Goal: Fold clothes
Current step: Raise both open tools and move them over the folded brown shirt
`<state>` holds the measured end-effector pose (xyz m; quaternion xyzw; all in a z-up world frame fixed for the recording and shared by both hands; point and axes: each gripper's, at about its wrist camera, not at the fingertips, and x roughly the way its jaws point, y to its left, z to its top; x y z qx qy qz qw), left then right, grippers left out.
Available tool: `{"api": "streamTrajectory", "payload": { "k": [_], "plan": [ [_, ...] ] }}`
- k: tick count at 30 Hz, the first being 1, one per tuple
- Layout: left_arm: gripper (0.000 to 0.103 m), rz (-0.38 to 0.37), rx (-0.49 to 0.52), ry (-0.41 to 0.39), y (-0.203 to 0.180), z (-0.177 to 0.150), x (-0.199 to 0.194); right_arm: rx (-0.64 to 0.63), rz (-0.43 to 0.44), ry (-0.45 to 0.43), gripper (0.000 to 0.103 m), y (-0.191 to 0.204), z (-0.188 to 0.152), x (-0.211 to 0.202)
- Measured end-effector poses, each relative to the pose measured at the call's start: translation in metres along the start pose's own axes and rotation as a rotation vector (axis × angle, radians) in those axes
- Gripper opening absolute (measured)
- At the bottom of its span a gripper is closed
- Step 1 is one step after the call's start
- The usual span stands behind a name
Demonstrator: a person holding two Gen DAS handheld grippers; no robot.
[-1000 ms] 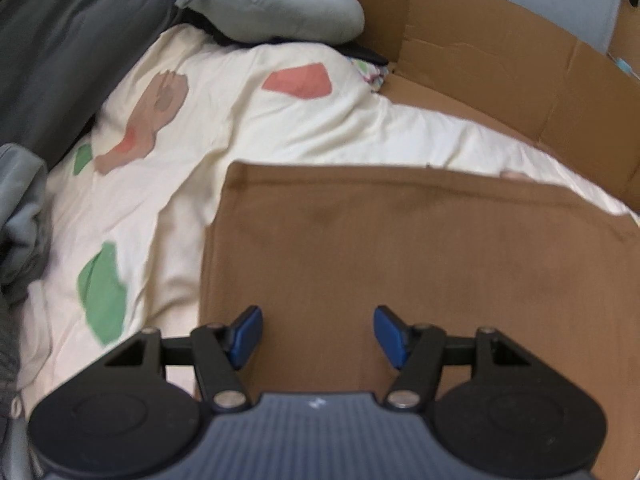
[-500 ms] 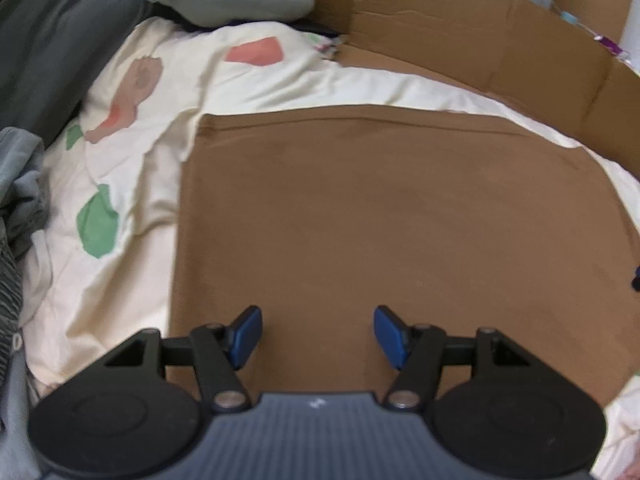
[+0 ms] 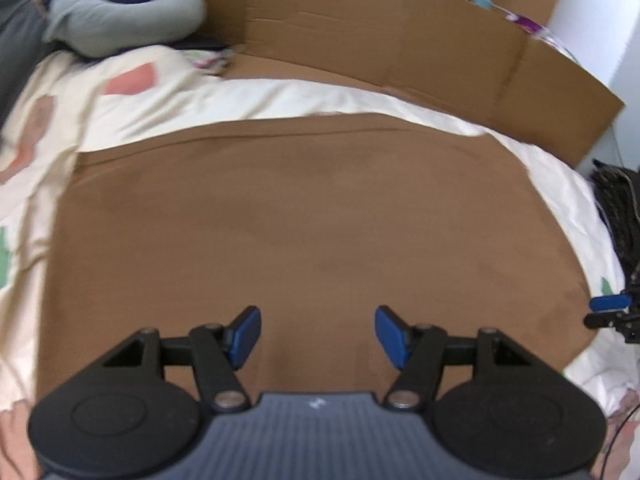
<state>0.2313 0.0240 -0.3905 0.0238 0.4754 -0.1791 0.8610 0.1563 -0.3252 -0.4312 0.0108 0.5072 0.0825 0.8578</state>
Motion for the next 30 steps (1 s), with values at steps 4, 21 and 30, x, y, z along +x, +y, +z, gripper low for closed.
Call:
{"api": "streamTrajectory", "payload": {
  "k": [4, 21, 30],
  "plan": [
    [0.066, -0.028, 0.074, 0.012, -0.034, 0.003, 0.012, 0.053, -0.002, -0.003, 0.038, -0.012, -0.014, 0.000],
    [0.052, -0.148, 0.256, -0.010, -0.151, 0.025, 0.057, 0.208, 0.012, -0.057, 0.034, -0.024, -0.015, -0.002],
    [0.048, -0.193, 0.349, 0.037, -0.177, 0.016, 0.075, 0.186, -0.002, -0.023, 0.027, -0.025, -0.018, 0.004]
  ]
}}
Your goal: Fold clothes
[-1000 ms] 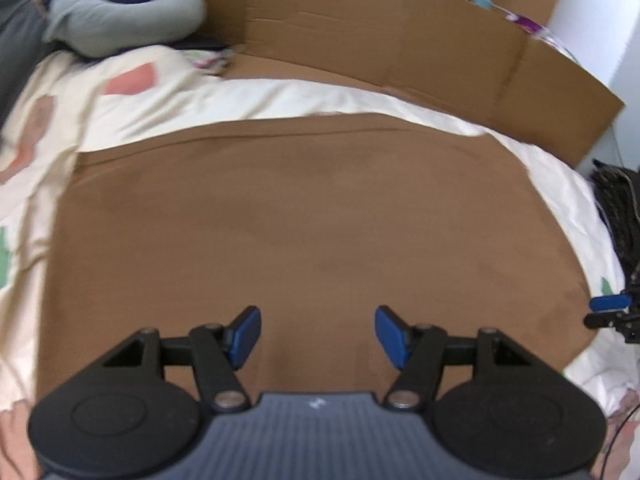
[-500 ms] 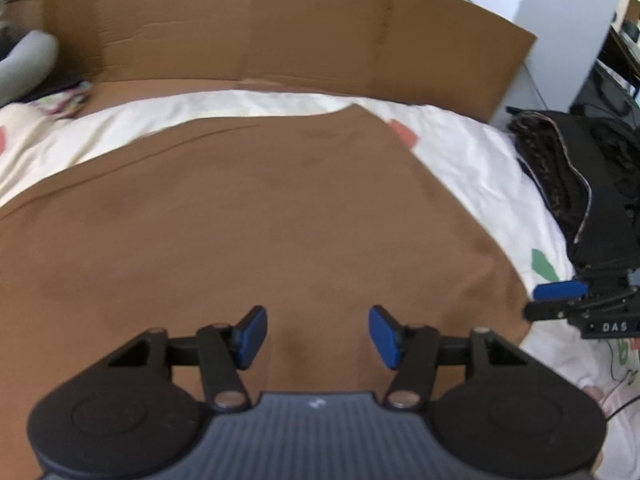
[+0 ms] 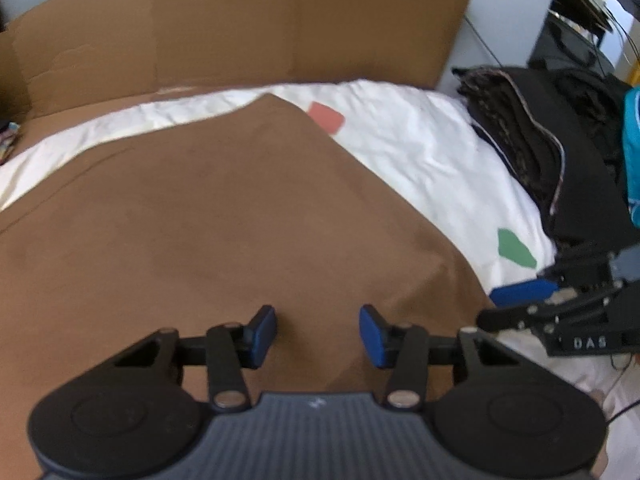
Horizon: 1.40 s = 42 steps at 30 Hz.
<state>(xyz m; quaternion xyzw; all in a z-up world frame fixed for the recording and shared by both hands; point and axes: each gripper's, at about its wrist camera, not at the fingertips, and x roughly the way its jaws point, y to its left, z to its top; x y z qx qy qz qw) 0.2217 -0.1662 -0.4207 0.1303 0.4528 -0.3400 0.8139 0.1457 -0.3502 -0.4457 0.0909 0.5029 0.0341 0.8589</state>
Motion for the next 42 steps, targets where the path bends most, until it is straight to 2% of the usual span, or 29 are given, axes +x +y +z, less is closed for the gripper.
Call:
{"api": "streamTrajectory", "payload": {
  "k": [7, 15, 20, 22, 25, 34, 36, 40, 42],
  "plan": [
    [0.049, 0.022, 0.086, -0.007, -0.003, -0.016, 0.000, -0.003, -0.001, 0.006, 0.026, 0.000, -0.001, 0.001],
    [0.048, 0.032, 0.054, 0.014, 0.011, -0.026, -0.015, -0.006, 0.005, 0.011, 0.026, -0.003, 0.000, 0.002],
    [0.020, 0.010, 0.031, 0.010, 0.009, -0.036, -0.027, -0.004, 0.006, 0.020, 0.026, -0.004, 0.001, 0.002],
    [0.017, -0.018, 0.037, 0.009, 0.003, -0.041, -0.031, -0.002, 0.006, 0.022, 0.026, -0.004, 0.002, 0.002],
    [0.017, -0.043, 0.065, 0.025, -0.007, -0.047, -0.030, -0.001, 0.005, 0.023, 0.026, -0.004, 0.002, 0.002],
    [0.019, -0.024, 0.107, 0.049, -0.008, -0.060, -0.037, 0.011, 0.001, 0.035, 0.026, -0.003, 0.004, 0.001],
    [0.019, -0.009, 0.089, 0.050, 0.000, -0.064, -0.046, -0.020, -0.021, 0.028, 0.026, 0.002, 0.007, -0.004],
    [0.019, 0.010, -0.017, 0.048, 0.030, -0.068, -0.070, -0.088, -0.065, 0.013, 0.026, 0.013, 0.014, -0.015],
    [0.019, 0.023, -0.055, 0.047, 0.045, -0.072, -0.083, -0.065, -0.054, -0.009, 0.026, 0.013, 0.018, -0.023]
  ]
}}
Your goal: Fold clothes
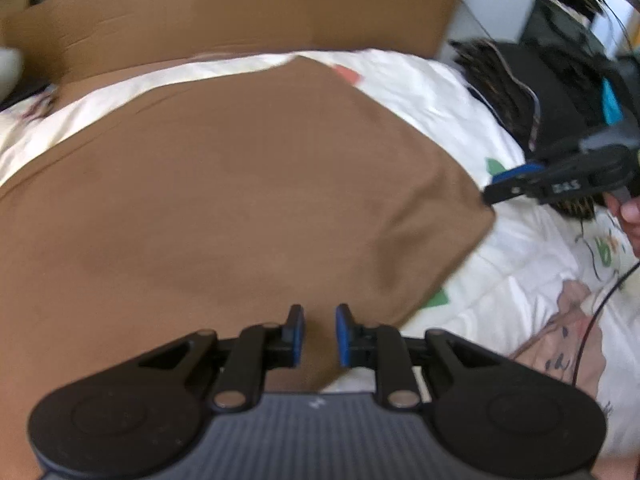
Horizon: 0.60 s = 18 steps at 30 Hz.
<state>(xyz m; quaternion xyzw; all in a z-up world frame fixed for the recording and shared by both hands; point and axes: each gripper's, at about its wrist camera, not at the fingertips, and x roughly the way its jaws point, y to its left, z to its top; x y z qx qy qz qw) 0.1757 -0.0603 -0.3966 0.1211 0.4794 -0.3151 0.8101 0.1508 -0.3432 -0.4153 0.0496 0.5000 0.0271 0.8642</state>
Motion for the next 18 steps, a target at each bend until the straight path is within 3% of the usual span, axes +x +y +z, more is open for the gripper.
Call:
{"api": "streamTrajectory", "payload": {
  "k": [7, 13, 18],
  "plan": [
    [0.018, 0.016, -0.054, 0.004, 0.015, -0.015, -0.011, 0.018, 0.060, -0.023, 0.027, 0.016, 0.008, -0.006],
    [0.018, -0.027, -0.005, -0.028, -0.004, -0.007, -0.003, -0.001, 0.108, 0.012, 0.027, 0.040, 0.003, 0.006],
    [0.018, -0.031, 0.048, 0.005, -0.016, -0.008, 0.015, -0.036, 0.118, 0.070, 0.027, 0.055, -0.006, 0.020]
  ]
}}
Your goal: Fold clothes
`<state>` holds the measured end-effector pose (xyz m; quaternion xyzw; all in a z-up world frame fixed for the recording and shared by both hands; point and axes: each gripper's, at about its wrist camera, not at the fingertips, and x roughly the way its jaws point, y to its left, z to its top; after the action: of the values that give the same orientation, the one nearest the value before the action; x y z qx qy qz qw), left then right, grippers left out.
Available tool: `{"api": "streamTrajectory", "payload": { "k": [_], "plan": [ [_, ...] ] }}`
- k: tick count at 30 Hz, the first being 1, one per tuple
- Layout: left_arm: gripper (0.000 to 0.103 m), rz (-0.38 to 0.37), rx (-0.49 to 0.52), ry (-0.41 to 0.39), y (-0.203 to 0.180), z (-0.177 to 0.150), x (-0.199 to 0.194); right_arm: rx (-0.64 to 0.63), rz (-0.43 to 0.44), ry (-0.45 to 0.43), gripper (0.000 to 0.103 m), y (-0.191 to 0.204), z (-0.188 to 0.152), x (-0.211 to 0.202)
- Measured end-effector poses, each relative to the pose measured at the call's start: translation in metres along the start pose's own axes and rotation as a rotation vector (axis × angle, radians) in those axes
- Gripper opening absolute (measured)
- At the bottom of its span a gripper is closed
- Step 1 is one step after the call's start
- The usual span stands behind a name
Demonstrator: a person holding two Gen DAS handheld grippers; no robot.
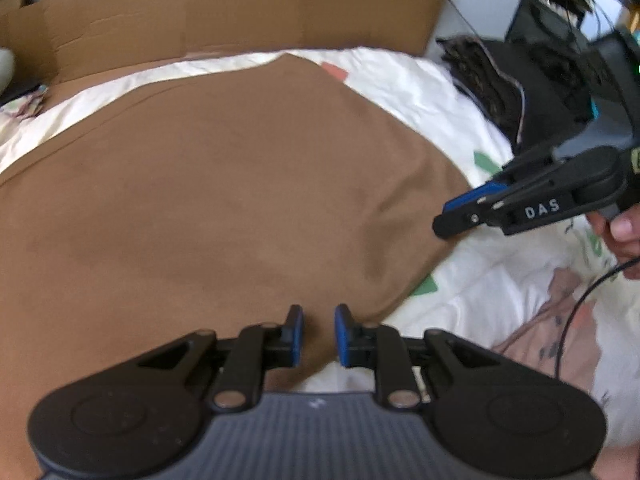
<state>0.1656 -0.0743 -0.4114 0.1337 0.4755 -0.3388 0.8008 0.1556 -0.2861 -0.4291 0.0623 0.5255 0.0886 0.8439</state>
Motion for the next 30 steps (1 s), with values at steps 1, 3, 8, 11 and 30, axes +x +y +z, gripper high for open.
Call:
{"api": "streamTrajectory", "payload": {
  "k": [1, 3, 8, 11, 30],
  "plan": [
    [0.018, 0.000, -0.002, 0.009, 0.001, -0.002, 0.002, -0.002, -0.003, 0.006, 0.027, -0.001, -0.002, 0.001],
    [0.018, 0.012, -0.017, 0.018, 0.005, -0.009, -0.001, 0.001, -0.010, 0.015, 0.026, -0.004, -0.004, 0.003],
    [0.020, 0.051, -0.071, 0.017, 0.020, -0.024, -0.018, 0.031, -0.025, 0.016, 0.026, -0.014, -0.007, 0.002],
    [0.020, 0.077, -0.140, -0.001, 0.035, -0.029, -0.029, 0.040, -0.031, 0.012, 0.026, -0.017, -0.008, 0.001],
    [0.019, 0.235, -0.317, 0.025, 0.080, -0.067, -0.057, 0.024, -0.045, 0.018, 0.025, -0.025, -0.011, 0.003]
  ]
}}
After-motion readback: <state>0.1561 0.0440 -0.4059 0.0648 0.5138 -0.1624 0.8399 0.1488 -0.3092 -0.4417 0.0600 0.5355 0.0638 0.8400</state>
